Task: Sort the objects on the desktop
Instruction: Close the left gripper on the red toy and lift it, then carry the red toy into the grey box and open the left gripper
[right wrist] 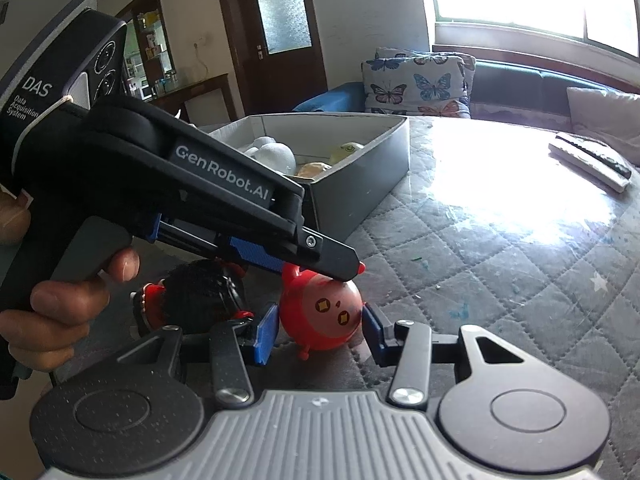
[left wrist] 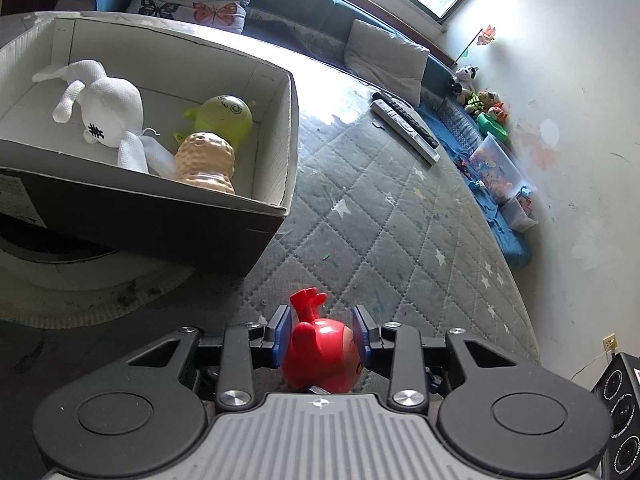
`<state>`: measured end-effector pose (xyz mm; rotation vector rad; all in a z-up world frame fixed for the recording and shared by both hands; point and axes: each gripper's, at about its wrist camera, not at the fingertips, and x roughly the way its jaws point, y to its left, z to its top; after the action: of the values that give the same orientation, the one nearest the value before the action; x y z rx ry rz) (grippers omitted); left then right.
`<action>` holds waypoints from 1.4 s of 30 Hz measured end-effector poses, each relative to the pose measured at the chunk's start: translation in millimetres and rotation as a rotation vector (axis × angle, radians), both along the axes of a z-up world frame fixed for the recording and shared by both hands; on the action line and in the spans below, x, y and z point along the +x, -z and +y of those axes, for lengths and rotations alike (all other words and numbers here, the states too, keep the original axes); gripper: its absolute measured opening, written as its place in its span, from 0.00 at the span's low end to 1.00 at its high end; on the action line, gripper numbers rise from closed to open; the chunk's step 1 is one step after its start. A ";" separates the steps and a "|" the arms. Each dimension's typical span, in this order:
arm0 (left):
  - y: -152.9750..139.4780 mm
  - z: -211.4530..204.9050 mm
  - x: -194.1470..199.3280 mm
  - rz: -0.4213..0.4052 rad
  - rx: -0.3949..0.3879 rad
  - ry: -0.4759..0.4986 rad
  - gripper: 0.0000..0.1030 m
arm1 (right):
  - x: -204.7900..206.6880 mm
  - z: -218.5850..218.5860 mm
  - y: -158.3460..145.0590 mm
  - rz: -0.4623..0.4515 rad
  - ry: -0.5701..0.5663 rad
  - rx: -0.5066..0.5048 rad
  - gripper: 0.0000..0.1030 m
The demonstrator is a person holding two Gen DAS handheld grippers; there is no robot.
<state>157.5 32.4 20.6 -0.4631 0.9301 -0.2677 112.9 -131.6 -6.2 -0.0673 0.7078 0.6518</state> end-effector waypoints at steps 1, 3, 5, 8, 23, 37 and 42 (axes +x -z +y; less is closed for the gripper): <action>-2.1 1.8 -1.4 -0.006 -0.006 -0.003 0.29 | -1.5 1.1 -1.7 -0.004 -0.003 -0.005 0.44; -7.1 5.6 -4.3 -0.019 -0.018 -0.009 0.26 | -4.4 3.9 -6.8 -0.017 -0.012 -0.013 0.44; -13.4 10.0 -7.7 -0.038 -0.029 -0.017 0.25 | -7.0 7.1 -13.5 -0.036 -0.022 -0.017 0.44; -24.3 16.5 -11.3 -0.070 -0.039 -0.035 0.25 | -10.5 14.3 -24.9 -0.073 -0.040 -0.029 0.44; -79.3 74.1 12.8 -0.207 -0.024 -0.166 0.24 | 29.5 81.8 -76.5 -0.219 -0.163 -0.047 0.44; -35.4 127.6 76.2 -0.089 -0.040 -0.228 0.24 | 102.2 138.4 -43.4 -0.101 -0.223 -0.093 0.44; -19.1 136.3 84.5 -0.051 -0.070 -0.235 0.24 | 113.3 146.3 -29.5 -0.061 -0.232 -0.119 0.44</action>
<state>241.9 168.7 39.7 -0.6218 0.8098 -0.0975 226.2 14.7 23.3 -0.2812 0.6849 0.8259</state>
